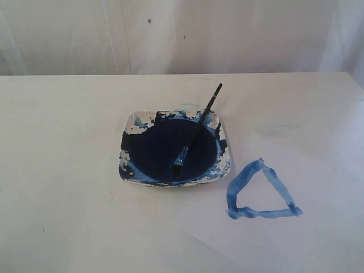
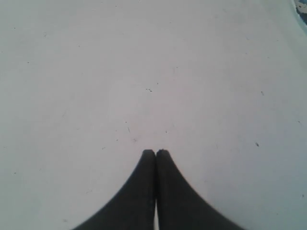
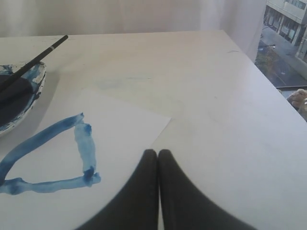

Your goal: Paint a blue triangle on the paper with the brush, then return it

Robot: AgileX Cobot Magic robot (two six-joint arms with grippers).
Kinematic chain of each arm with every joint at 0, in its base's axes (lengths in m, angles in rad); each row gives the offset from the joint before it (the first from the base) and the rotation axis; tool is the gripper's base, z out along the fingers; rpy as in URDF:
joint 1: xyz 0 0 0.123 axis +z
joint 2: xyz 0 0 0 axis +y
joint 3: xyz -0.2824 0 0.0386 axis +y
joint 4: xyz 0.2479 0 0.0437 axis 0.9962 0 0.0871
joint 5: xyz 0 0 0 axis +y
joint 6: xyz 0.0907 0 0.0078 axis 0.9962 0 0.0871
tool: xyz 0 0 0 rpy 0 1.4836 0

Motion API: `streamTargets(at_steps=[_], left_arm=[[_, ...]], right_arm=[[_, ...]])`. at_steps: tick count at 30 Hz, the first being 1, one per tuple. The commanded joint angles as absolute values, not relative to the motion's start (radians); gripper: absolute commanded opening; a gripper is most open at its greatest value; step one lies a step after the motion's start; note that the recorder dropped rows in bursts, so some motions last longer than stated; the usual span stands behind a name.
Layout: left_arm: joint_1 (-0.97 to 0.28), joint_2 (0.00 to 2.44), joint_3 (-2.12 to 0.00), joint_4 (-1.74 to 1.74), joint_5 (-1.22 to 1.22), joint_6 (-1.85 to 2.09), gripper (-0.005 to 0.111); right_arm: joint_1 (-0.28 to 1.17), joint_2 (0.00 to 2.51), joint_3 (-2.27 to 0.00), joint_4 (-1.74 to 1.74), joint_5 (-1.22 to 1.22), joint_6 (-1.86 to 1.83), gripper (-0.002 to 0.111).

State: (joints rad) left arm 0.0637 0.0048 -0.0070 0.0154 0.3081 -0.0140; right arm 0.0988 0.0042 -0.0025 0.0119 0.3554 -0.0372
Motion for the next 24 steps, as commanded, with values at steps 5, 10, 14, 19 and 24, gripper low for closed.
streamTargets(at_steps=[5,10,14,19,24], left_arm=[[0.057,0.0,0.0,0.0,0.305,-0.022,0.0],[0.057,0.0,0.0,0.0,0.305,-0.022,0.0],[0.057,0.0,0.0,0.0,0.305,-0.022,0.0],[0.057,0.0,0.0,0.007,0.305,-0.017,0.0],[0.057,0.0,0.0,0.011,0.306,0.055,0.0]], right_arm=[[0.091,0.0,0.0,0.005,0.35,-0.048,0.0],[0.091,0.0,0.0,0.005,0.35,-0.048,0.0],[0.091,0.0,0.0,0.007,0.35,-0.048,0.0],[0.091,0.0,0.0,0.007,0.35,-0.048,0.0],[0.091,0.0,0.0,0.007,0.35,-0.048,0.0]])
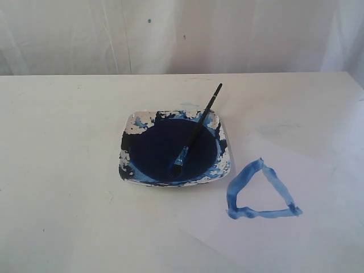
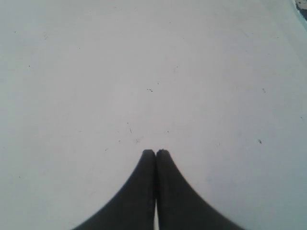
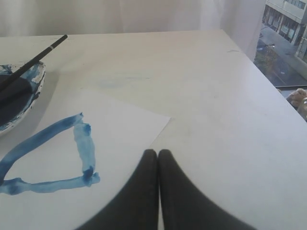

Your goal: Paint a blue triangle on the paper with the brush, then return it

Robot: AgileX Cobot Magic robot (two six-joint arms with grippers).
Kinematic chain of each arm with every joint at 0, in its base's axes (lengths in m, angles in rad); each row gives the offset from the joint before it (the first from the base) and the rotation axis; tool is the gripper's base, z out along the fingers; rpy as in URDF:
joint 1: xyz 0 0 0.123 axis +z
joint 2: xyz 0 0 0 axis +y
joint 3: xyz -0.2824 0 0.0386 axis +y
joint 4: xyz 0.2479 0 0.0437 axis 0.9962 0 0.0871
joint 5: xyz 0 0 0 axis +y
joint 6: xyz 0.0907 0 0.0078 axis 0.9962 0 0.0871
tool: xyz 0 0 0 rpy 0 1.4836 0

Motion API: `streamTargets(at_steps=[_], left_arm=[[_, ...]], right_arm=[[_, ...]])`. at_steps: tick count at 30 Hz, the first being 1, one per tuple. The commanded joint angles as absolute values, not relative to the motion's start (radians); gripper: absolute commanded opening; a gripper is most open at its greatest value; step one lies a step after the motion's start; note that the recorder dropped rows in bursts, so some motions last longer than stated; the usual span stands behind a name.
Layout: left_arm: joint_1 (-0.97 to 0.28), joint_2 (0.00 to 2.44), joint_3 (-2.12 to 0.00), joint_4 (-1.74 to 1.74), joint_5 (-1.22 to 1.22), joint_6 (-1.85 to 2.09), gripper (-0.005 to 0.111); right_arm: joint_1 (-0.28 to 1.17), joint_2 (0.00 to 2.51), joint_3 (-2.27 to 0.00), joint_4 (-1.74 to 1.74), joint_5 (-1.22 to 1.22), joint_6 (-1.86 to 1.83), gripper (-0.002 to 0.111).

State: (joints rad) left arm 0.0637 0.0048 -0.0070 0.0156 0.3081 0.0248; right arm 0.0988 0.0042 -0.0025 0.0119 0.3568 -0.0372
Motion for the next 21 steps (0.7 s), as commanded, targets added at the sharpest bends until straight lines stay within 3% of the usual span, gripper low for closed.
streamTargets(at_steps=[1,21], left_arm=[[0.057,0.0,0.0,0.011,0.306,0.055,0.0],[0.057,0.0,0.0,0.008,0.306,0.034,0.0]], right_arm=[[0.091,0.0,0.0,0.007,0.35,-0.048,0.0],[0.091,0.0,0.0,0.007,0.35,-0.048,0.0]])
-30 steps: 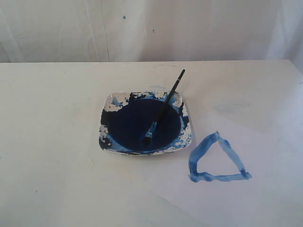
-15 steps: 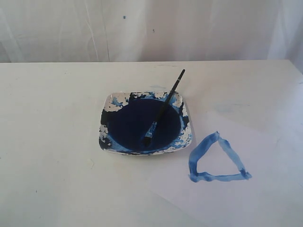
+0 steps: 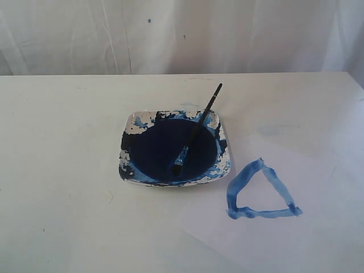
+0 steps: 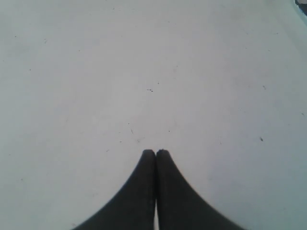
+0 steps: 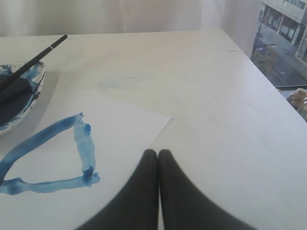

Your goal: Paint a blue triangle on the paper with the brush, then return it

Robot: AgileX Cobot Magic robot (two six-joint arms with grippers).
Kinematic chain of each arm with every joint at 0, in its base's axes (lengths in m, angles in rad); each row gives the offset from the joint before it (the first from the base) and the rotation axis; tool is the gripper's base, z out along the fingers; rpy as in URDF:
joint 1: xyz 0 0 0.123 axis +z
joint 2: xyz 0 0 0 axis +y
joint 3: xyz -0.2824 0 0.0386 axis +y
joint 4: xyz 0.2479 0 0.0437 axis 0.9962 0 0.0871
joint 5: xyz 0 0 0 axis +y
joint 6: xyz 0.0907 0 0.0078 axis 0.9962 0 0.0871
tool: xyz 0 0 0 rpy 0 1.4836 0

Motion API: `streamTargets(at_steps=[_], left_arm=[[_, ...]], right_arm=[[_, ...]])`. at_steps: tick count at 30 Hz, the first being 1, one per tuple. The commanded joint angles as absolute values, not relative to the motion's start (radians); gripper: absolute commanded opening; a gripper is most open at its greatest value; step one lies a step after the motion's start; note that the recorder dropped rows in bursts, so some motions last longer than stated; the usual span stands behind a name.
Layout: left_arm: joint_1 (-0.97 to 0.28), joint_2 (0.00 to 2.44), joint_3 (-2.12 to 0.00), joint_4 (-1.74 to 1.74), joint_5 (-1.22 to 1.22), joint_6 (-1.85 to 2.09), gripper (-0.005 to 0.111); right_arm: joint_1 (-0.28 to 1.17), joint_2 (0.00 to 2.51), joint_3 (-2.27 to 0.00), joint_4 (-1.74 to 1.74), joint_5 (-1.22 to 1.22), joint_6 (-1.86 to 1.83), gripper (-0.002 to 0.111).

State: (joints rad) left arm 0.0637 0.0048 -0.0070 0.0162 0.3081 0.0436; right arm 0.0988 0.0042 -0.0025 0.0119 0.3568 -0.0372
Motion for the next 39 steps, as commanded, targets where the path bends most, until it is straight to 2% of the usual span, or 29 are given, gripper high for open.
streamTargets(at_steps=[1,9,39], left_arm=[[0.057,0.0,0.0,0.008,0.307,0.029,0.0],[0.004,0.0,0.0,0.008,0.307,0.023,0.0],[0.004,0.0,0.0,0.008,0.308,0.025,0.0]], right_arm=[[0.091,0.0,0.0,0.005,0.35,-0.048,0.0],[0.091,0.0,0.0,0.005,0.35,-0.048,0.0],[0.091,0.0,0.0,0.007,0.35,-0.048,0.0]])
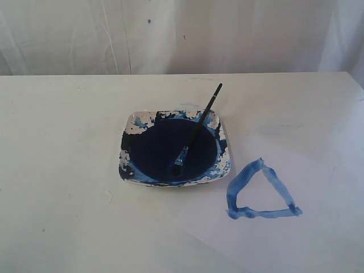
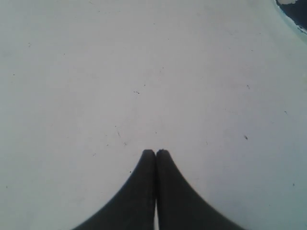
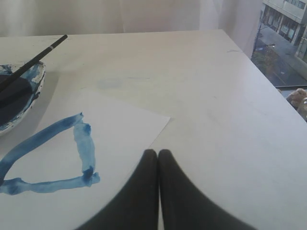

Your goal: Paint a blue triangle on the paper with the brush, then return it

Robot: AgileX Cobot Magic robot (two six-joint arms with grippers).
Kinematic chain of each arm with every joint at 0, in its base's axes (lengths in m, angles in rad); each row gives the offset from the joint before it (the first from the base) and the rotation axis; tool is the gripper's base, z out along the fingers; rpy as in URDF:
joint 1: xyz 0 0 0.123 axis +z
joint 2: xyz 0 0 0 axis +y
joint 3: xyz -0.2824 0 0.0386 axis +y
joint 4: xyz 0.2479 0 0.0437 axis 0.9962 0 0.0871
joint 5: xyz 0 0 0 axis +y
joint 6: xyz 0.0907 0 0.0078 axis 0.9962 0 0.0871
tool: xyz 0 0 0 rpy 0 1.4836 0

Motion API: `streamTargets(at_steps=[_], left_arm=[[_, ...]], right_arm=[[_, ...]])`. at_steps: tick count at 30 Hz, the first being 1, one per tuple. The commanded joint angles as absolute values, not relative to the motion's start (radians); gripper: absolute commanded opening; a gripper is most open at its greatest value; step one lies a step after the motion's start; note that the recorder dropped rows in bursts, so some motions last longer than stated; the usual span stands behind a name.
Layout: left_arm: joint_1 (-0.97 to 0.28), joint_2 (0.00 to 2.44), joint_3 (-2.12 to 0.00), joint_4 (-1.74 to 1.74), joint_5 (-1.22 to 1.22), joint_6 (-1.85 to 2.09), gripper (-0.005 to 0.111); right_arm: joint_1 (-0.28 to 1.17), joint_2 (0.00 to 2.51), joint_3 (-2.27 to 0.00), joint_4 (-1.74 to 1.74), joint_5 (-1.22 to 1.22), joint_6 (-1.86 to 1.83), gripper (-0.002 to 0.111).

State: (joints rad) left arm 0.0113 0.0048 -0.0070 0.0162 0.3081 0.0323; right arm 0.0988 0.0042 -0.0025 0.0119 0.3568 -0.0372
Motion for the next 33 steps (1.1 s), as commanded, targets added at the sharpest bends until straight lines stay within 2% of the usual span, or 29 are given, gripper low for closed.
streamTargets(at_steps=[1,33], left_arm=[[0.004,0.0,0.0,0.008,0.308,0.025,0.0],[0.004,0.0,0.0,0.008,0.308,0.025,0.0]], right_arm=[[0.091,0.0,0.0,0.007,0.35,-0.048,0.0],[0.055,0.0,0.0,0.0,0.35,-0.048,0.0]])
